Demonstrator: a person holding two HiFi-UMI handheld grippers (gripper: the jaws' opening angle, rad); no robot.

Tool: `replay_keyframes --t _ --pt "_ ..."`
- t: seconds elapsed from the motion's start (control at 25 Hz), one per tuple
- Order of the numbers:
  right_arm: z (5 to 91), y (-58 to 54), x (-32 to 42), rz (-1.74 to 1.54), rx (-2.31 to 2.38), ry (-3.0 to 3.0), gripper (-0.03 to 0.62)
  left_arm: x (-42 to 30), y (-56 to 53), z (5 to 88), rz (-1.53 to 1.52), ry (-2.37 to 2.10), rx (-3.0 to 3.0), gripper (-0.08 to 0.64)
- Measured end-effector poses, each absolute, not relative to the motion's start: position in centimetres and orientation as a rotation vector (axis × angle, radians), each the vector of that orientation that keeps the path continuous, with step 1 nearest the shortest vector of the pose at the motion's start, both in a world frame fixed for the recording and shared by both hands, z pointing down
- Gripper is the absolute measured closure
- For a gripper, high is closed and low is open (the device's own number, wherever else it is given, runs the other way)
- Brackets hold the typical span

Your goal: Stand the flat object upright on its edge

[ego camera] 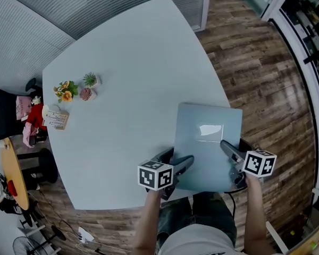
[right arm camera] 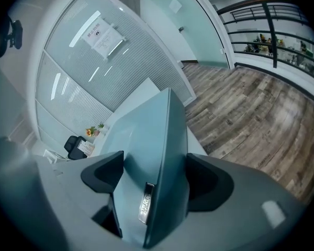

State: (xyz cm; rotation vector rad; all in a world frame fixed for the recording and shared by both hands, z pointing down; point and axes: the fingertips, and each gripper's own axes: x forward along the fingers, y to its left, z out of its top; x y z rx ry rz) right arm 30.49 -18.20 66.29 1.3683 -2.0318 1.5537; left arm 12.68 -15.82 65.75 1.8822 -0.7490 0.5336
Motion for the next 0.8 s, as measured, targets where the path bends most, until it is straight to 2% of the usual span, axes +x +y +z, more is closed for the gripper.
replay_keyframes --t 0.8 --pt "55.3 -21.5 27.4 1.190 1.445 -2.276 0.201 10.0 -19.6 57.1 0.515 -0.805 2.164 0.187"
